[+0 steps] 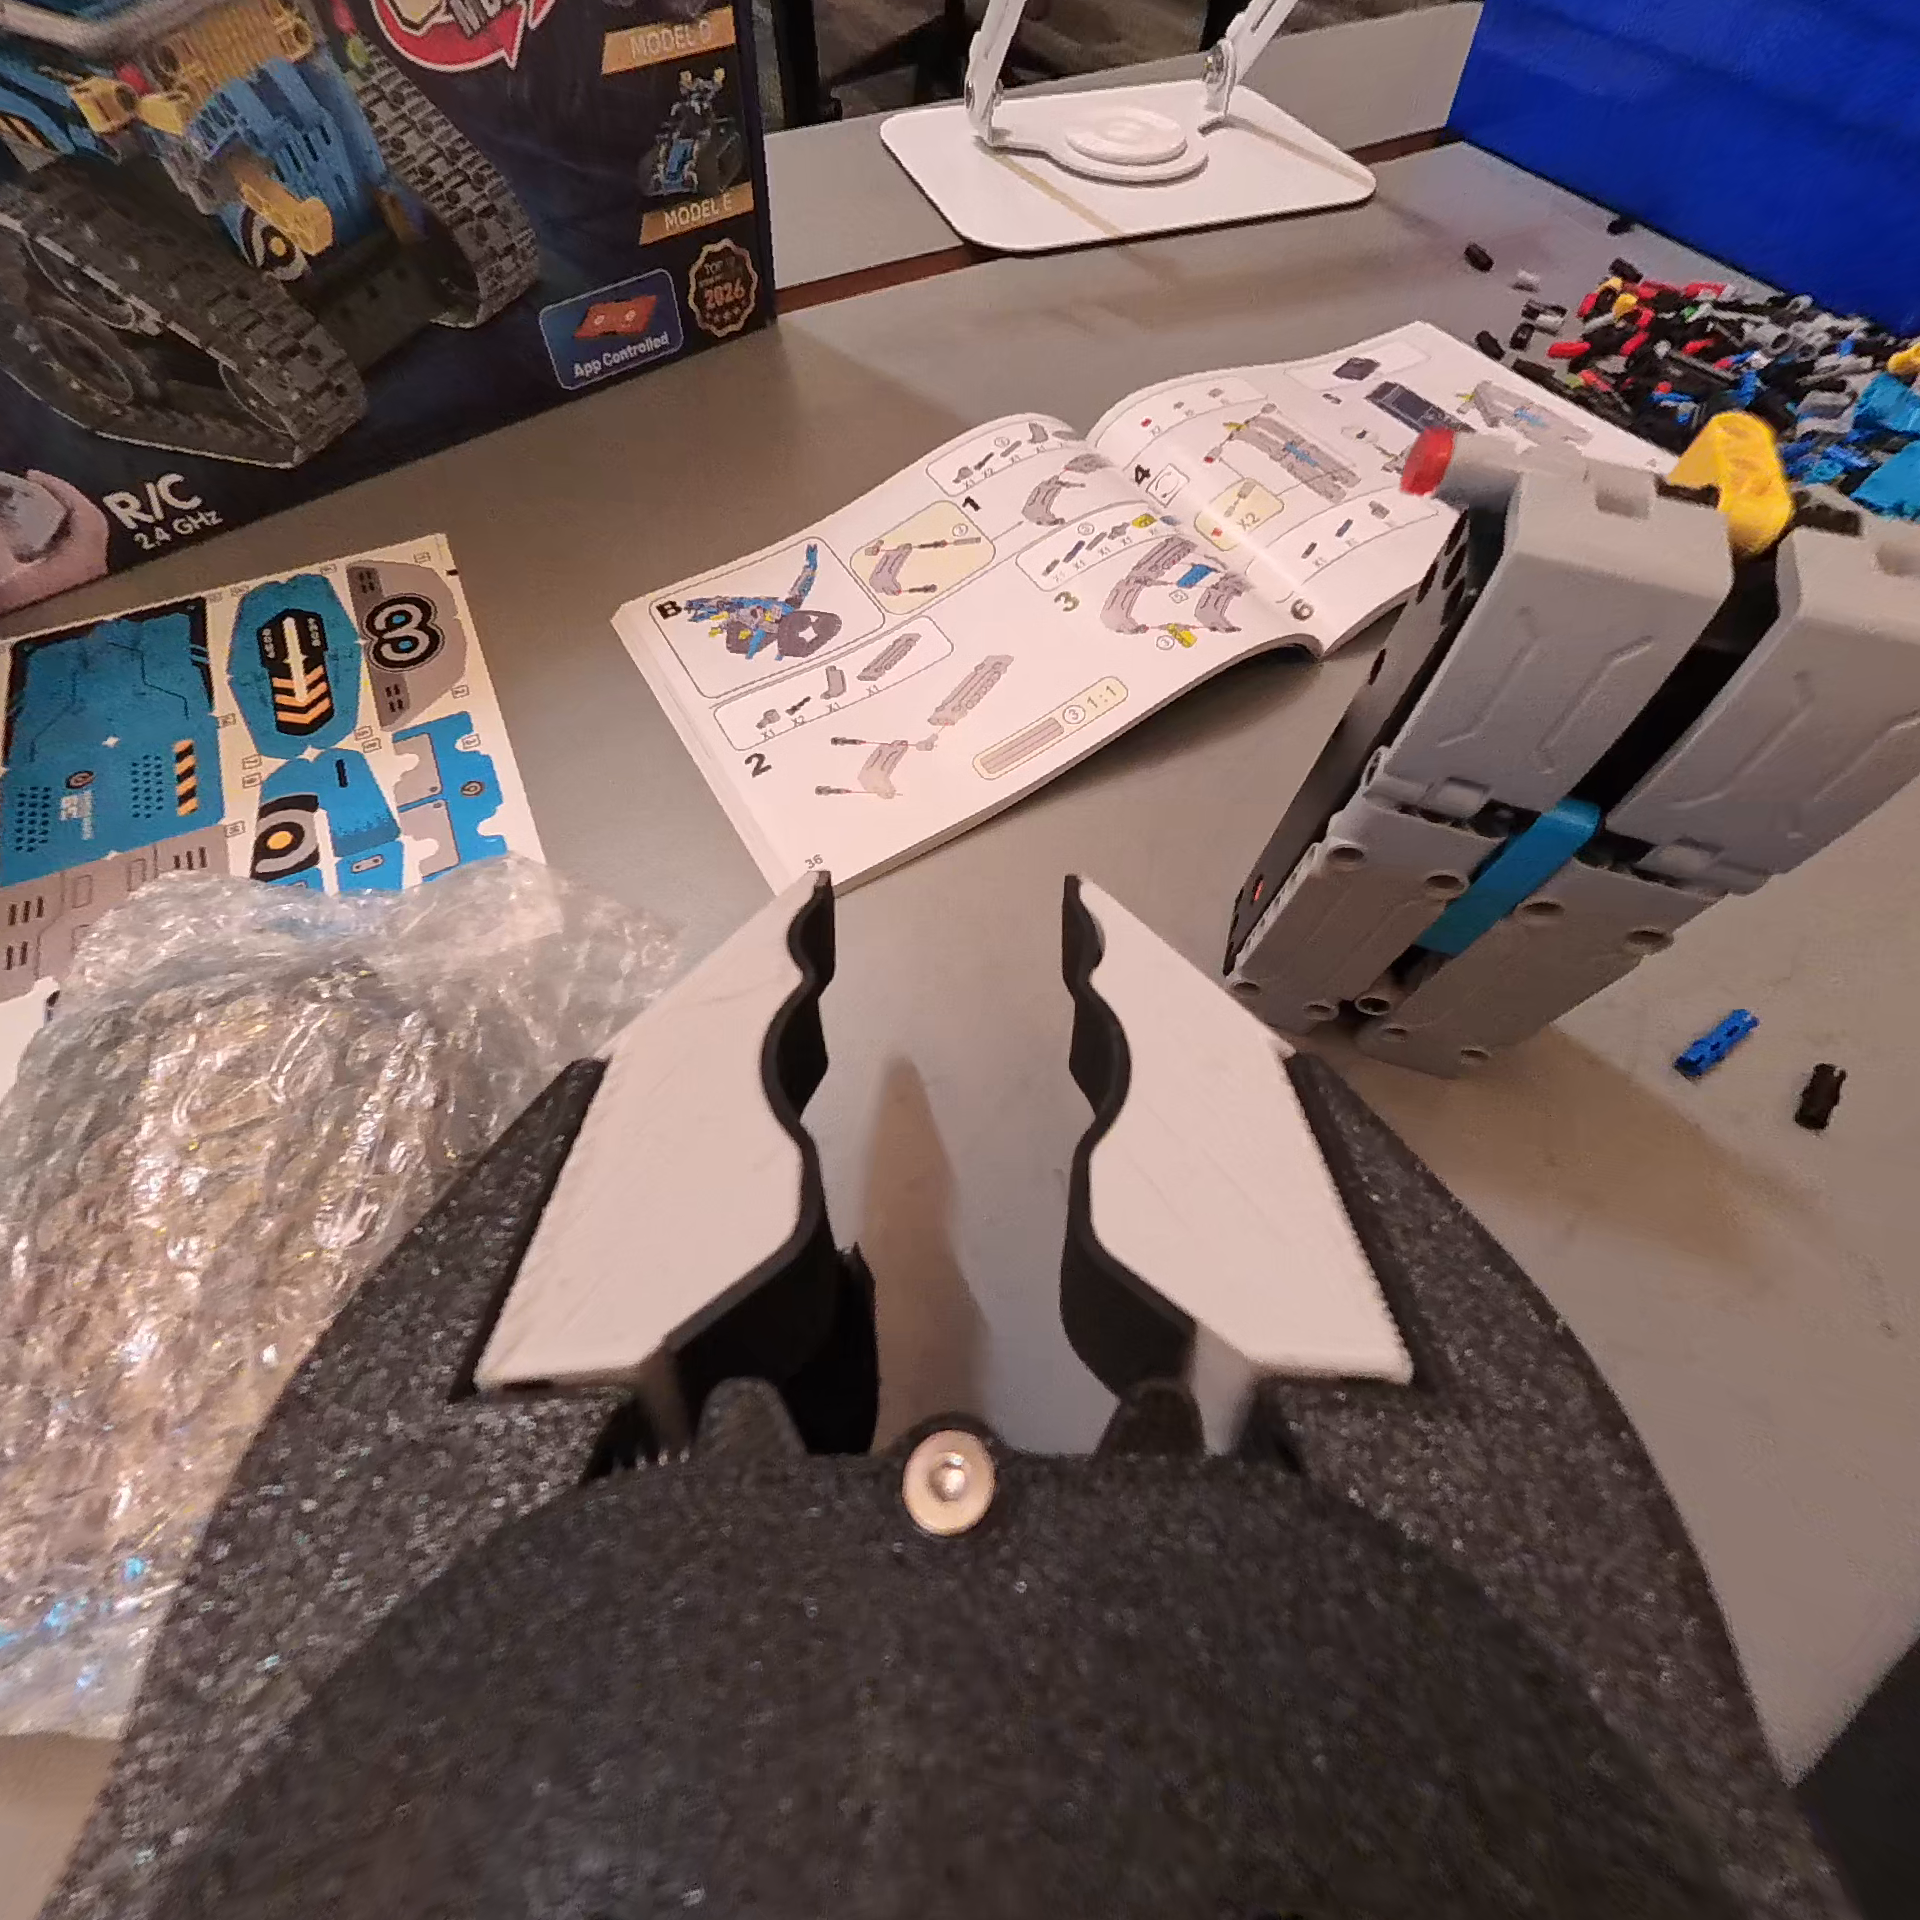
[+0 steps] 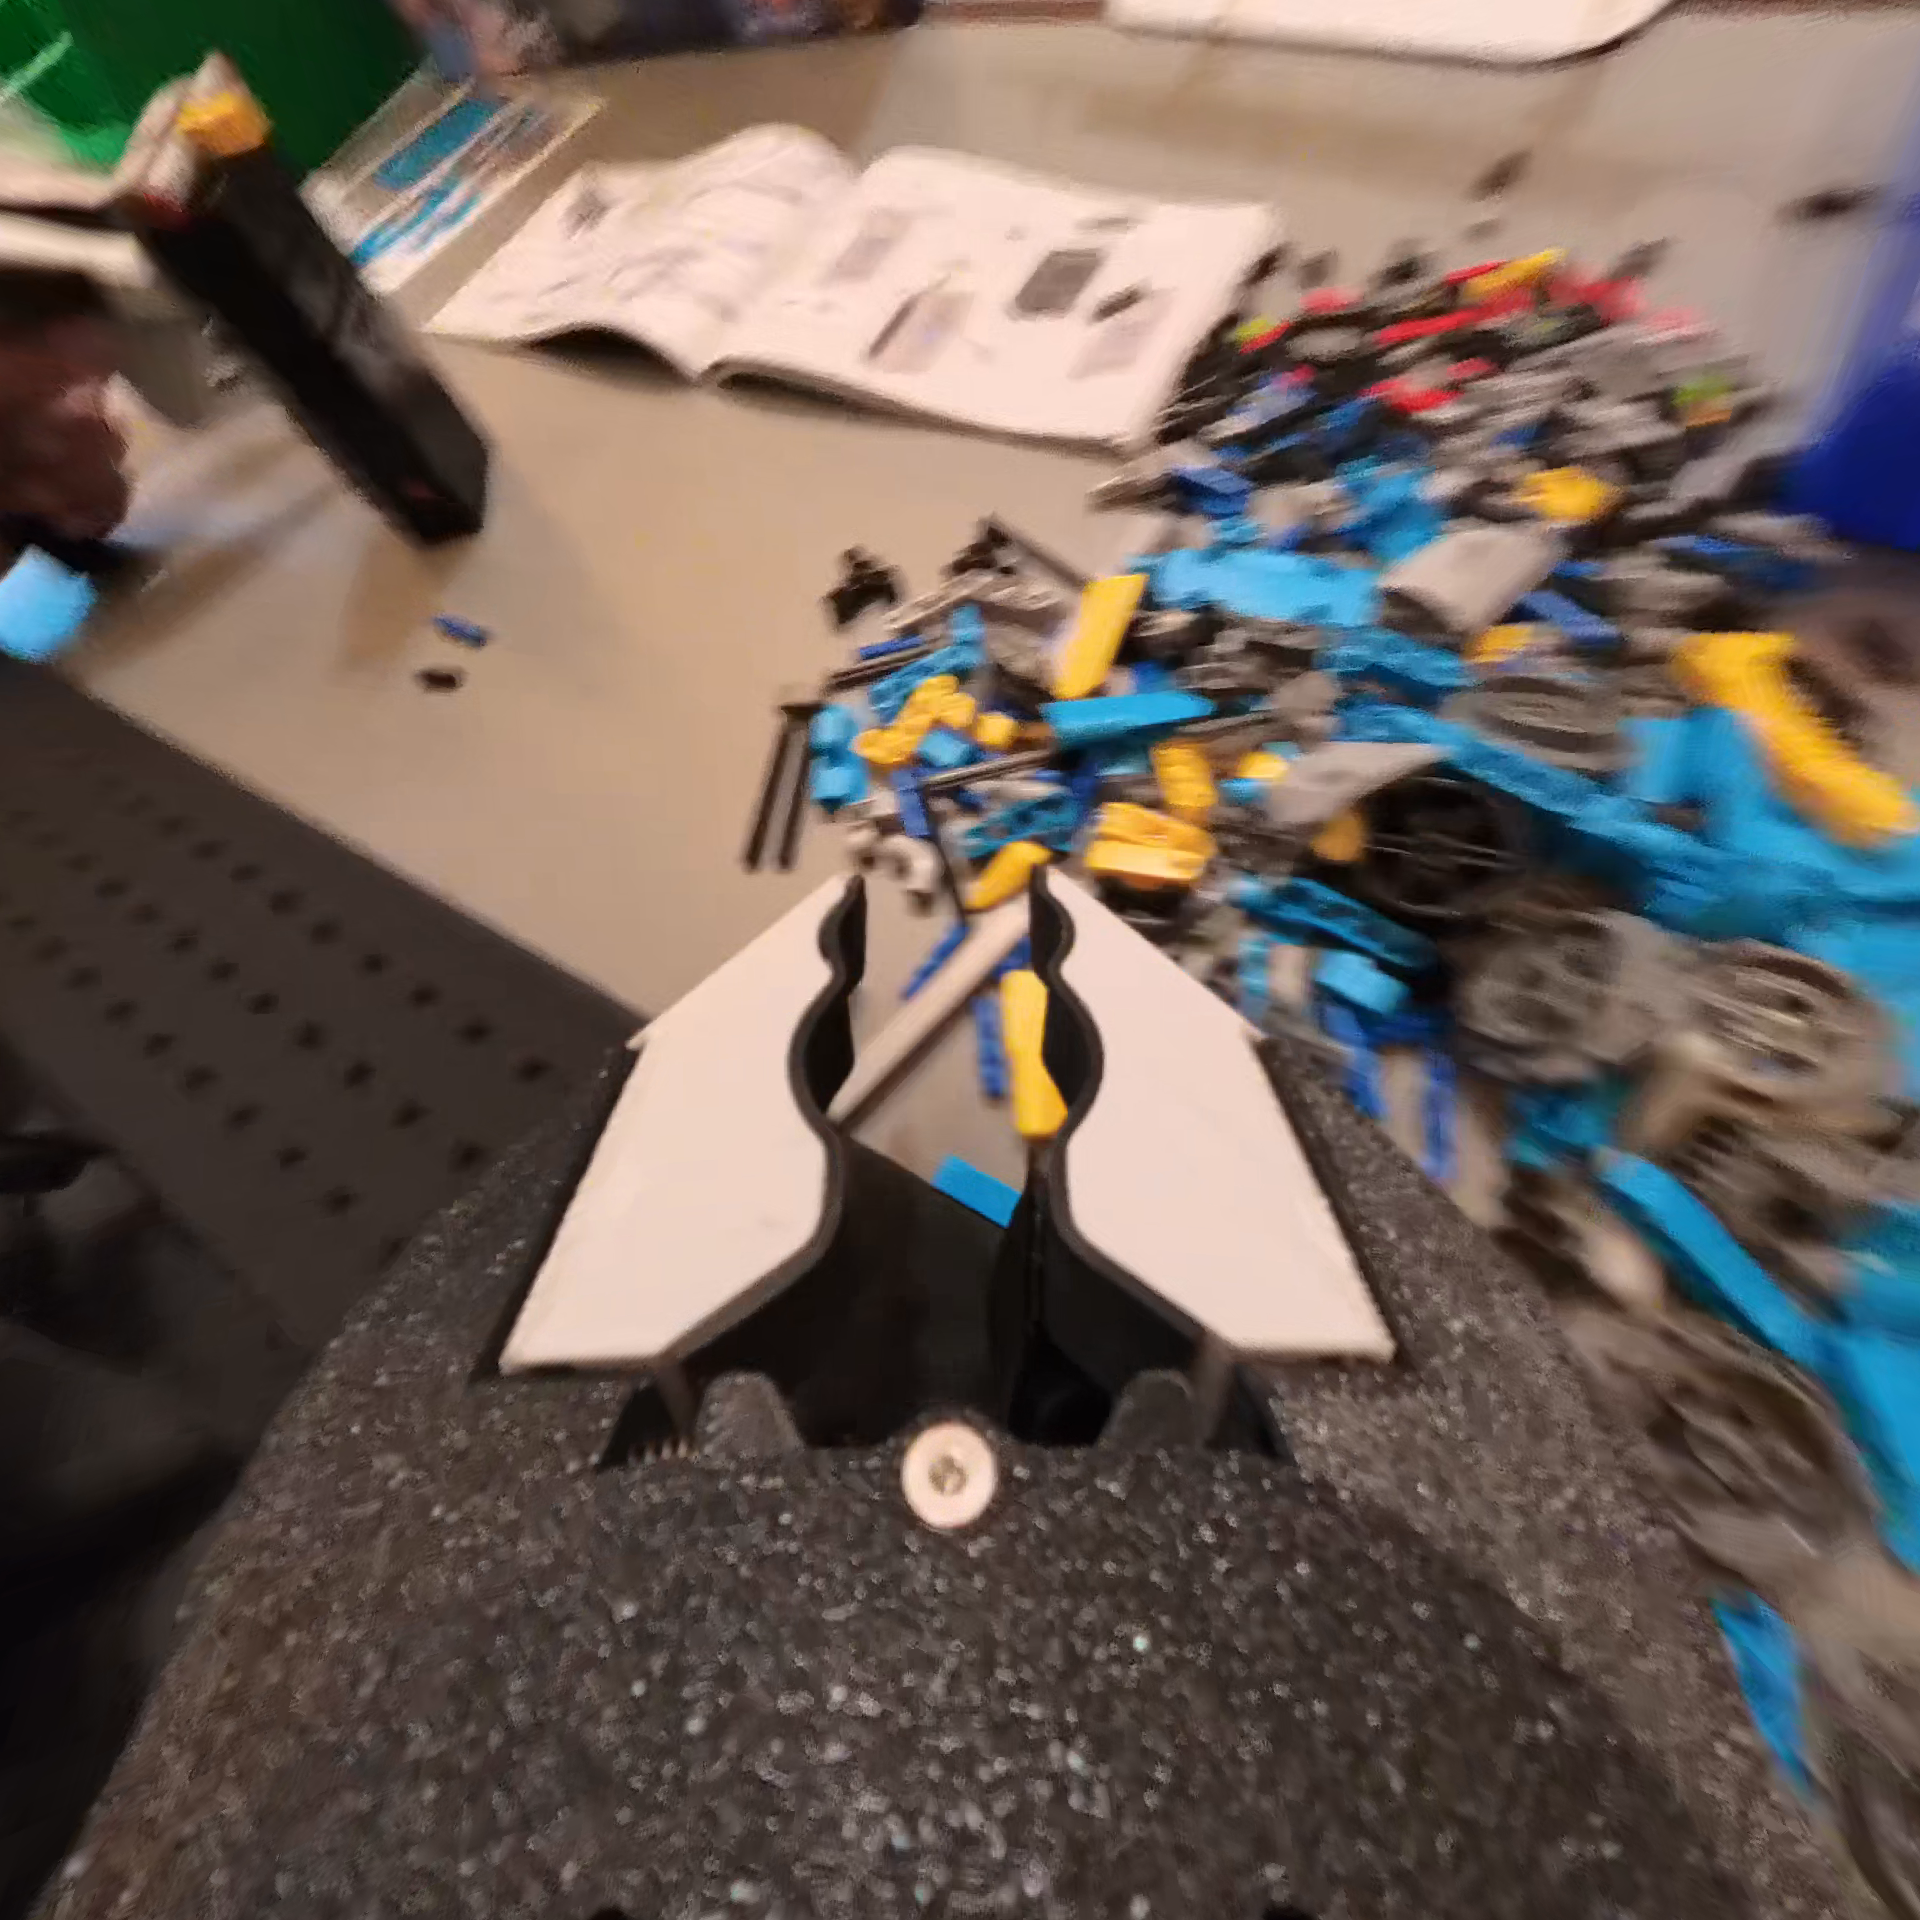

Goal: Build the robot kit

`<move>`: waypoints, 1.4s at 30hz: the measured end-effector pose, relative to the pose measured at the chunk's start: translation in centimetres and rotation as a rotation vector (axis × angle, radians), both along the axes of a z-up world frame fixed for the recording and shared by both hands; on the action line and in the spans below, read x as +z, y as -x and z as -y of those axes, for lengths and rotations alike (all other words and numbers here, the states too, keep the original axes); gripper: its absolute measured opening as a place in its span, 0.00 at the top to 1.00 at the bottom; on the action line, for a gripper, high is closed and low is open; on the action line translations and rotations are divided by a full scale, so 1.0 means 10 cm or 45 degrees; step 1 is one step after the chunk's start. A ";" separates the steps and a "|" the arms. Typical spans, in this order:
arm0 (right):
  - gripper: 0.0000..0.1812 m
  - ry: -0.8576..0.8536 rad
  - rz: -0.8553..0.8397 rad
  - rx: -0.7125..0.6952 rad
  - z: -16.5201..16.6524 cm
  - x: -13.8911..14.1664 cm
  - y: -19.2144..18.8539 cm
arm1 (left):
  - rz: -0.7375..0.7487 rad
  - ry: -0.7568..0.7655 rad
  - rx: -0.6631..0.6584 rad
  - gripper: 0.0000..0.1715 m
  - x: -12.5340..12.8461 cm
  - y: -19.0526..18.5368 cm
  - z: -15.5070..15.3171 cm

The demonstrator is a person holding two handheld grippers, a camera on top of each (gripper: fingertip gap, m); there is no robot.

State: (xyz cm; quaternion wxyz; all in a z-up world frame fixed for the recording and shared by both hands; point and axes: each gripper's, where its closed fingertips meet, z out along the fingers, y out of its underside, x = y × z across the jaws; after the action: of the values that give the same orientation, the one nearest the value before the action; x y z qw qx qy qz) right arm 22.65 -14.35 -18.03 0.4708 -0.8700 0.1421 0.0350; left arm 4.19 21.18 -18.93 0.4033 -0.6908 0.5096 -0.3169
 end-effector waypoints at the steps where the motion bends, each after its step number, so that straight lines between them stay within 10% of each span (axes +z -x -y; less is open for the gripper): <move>1: 0.84 0.072 -0.007 0.075 -0.10 -0.11 0.12 | -0.002 -0.007 -0.002 0.75 0.00 0.00 0.00; 20: 0.97 0.433 0.253 0.288 -0.48 -0.50 0.24 | 0.038 -0.121 -0.065 0.76 0.11 0.03 0.13; 30: 0.97 0.090 0.419 0.402 -1.02 0.17 0.51 | 0.062 -0.089 -0.100 0.76 0.13 0.02 0.19; 42: 0.97 -0.041 0.681 0.554 -1.93 0.08 0.78 | 0.086 0.026 -0.135 0.76 0.11 0.01 0.20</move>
State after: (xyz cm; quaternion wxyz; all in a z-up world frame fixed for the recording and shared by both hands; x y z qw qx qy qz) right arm 14.88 4.96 -17.22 0.4866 -0.8507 -0.1758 -0.0925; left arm 4.13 19.19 -17.80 0.3958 -0.6559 0.5284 -0.3661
